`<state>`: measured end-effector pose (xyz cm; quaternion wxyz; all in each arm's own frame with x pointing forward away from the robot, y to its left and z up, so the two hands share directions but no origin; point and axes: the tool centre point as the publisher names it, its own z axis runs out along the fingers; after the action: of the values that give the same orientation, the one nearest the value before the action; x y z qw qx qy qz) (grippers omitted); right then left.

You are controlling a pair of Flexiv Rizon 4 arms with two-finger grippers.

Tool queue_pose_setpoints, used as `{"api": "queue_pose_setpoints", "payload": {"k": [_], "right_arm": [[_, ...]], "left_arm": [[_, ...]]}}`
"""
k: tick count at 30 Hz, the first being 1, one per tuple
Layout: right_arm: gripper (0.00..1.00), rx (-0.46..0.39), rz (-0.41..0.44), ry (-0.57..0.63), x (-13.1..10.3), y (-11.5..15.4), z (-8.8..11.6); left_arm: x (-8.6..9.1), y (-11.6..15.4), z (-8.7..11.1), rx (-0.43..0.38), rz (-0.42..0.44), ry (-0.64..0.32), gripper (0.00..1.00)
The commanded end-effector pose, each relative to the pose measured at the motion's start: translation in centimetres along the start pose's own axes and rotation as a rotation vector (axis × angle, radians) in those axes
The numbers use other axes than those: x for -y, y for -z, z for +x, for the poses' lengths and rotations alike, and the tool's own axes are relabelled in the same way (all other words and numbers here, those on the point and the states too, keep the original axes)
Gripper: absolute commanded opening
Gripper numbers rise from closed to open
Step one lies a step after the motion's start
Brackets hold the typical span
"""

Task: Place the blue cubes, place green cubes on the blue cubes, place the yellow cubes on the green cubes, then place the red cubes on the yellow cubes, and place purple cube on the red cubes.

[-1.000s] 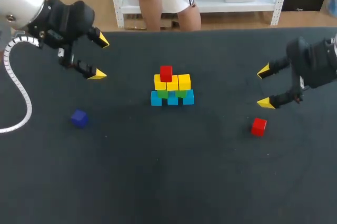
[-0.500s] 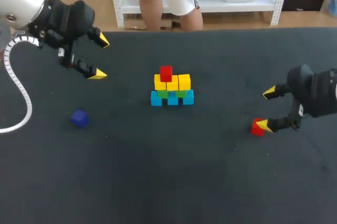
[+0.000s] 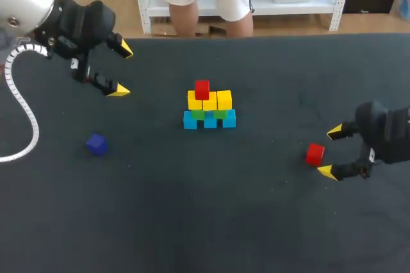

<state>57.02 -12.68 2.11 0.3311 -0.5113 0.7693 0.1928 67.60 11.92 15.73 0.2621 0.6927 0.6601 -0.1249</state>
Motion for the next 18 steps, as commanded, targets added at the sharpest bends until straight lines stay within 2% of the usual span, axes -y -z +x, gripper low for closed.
{"api": "queue_pose_setpoints", "payload": {"k": [1,18], "right_arm": [[1.0,0.017,-0.011,0.002,0.8,-1.1,0.7],[1.0,0.024,-0.039,0.004,1.3,-2.8,1.2]], "left_arm": [[0.0,0.0,0.1,0.004,-0.001,-0.003,1.0],[0.0,0.0,0.1,0.004,-0.001,-0.003,1.0]]}}
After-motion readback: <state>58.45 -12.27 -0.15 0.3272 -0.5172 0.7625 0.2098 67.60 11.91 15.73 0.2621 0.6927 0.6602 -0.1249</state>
